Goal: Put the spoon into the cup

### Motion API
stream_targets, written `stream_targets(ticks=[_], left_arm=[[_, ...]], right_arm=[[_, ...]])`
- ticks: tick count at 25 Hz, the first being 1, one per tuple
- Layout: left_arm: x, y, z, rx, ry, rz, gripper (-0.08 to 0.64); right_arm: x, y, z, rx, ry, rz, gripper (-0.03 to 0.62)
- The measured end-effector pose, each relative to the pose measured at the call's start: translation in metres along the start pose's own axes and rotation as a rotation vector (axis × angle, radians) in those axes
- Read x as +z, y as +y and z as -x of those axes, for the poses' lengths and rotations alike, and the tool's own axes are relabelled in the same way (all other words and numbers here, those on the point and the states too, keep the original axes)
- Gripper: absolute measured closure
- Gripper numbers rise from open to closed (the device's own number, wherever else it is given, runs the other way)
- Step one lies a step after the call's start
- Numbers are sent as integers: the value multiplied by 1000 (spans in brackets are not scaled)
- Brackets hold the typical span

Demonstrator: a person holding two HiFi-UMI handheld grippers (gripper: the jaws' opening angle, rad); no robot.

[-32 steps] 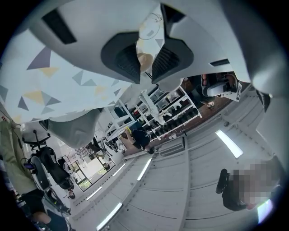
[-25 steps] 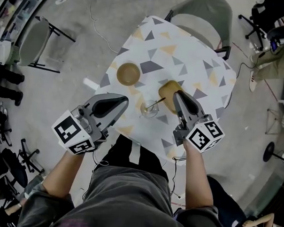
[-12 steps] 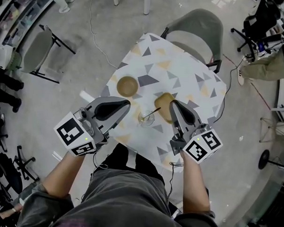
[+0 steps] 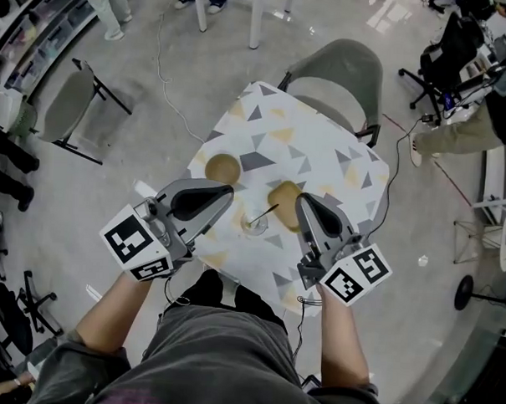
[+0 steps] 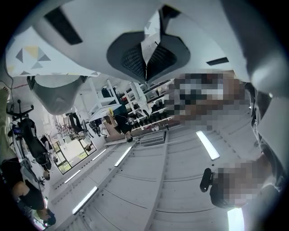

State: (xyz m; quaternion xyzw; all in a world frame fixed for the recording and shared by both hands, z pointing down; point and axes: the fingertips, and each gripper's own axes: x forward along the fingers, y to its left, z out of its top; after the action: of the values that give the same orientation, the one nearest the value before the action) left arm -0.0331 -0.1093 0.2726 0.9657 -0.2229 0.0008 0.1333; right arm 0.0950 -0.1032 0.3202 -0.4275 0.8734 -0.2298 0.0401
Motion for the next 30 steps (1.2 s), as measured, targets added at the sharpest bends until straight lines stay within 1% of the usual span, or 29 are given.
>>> stream_targets(ticks=[4,17,25,30], left_arm=[[13,-6,0,-11,-19,-16,543],[32,-24,3,-41,-40,-49,543],[38,-35,2,-61,-43,-59,543],[34,-40,0,-68,-39,-58,543]], right_arm=[[13,10,7,-4,-12,25,571],[27,32,27,-8,-48,29,572],[34,42,38,-9,-59,42,572],[33,44,45,-7,-65,41,572]])
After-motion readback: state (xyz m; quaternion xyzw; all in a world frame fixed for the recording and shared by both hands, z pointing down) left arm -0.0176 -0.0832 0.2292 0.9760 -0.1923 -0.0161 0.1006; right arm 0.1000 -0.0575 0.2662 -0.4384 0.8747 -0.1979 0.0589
